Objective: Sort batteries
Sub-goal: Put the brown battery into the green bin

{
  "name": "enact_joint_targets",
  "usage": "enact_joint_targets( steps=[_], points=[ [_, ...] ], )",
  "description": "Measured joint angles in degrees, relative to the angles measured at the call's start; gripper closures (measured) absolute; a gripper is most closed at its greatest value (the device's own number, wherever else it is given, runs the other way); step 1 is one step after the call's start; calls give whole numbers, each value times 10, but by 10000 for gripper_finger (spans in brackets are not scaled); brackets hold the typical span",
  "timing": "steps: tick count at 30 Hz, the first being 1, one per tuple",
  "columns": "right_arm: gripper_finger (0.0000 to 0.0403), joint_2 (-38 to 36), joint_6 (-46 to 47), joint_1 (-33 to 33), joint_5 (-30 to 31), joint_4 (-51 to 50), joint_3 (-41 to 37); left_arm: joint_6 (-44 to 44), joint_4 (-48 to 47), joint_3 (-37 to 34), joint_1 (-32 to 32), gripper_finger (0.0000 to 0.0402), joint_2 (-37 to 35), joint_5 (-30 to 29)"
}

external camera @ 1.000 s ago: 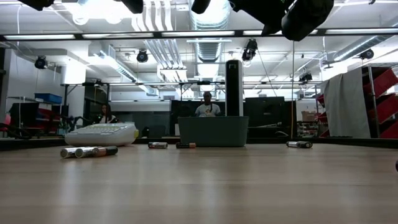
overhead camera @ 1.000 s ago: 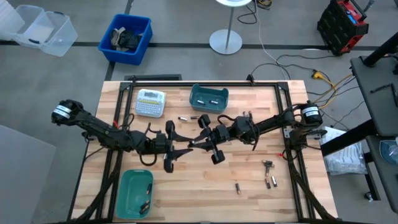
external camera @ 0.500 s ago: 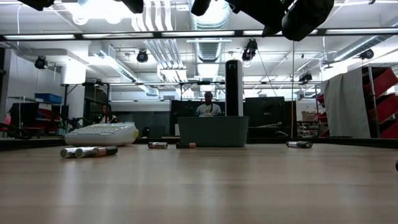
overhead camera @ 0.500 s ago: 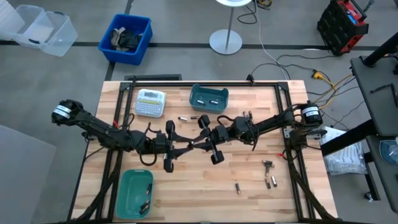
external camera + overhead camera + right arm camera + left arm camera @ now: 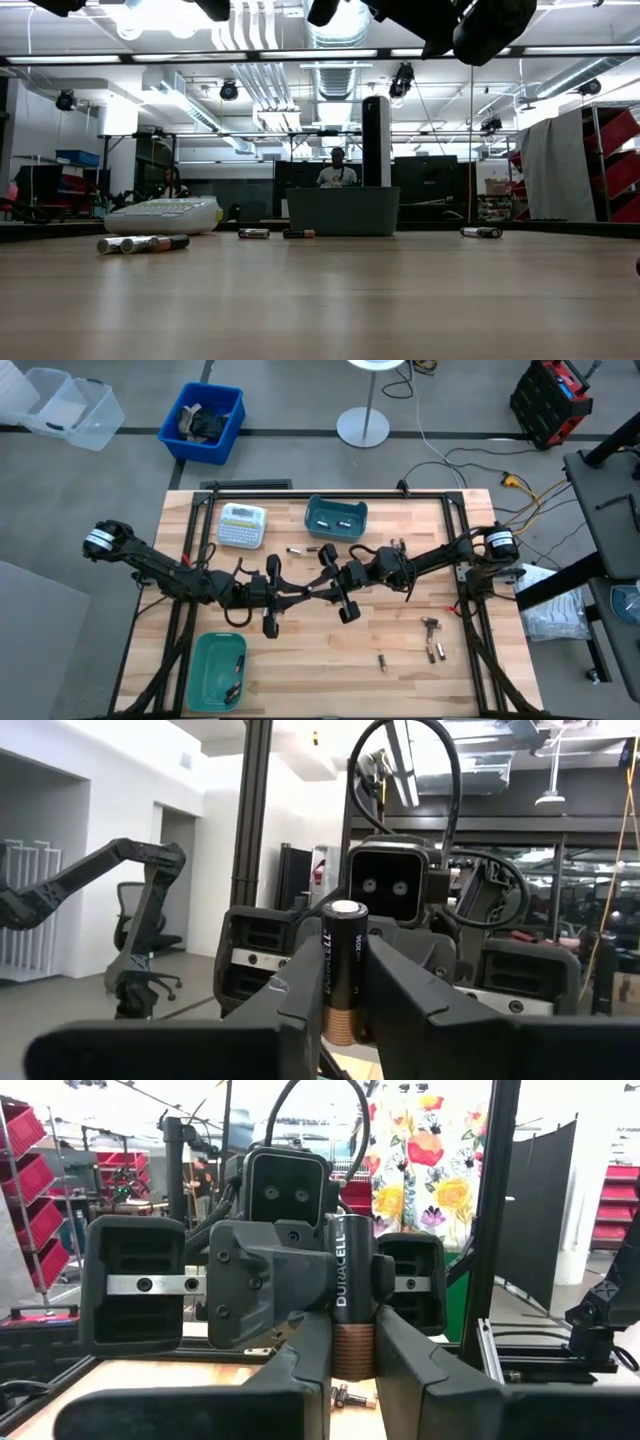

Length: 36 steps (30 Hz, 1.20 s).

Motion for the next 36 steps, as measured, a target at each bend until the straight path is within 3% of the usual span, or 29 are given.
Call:
enact_joint_targets(
  steps=[7, 17, 21, 27, 30, 32, 36],
  points=[
    [299, -10, 20, -1, 0, -23, 0, -18, -44, 0, -28, 373, -29, -15],
    [272, -91, 20, -11, 3, -209, 0, -63, -133, 0, -113, 373, -89, -138],
    [266, -148, 9, -21, 59, -344, 0, -144, -204, 0, -155, 373, -107, -210],
    [268, -227, -4, -29, 172, -549, 0, -318, -288, 0, -198, 373, -108, -224],
    [277, -258, -4, -33, 181, -608, 0, -404, -331, 0, -215, 373, -108, -212],
    [283, -271, -3, -33, 182, -630, 0, -475, -377, 1, -222, 373, -111, -173],
    [295, -278, -4, -32, 180, -639, 0, -624, -514, 23, -237, 373, -103, -27]
  ],
)
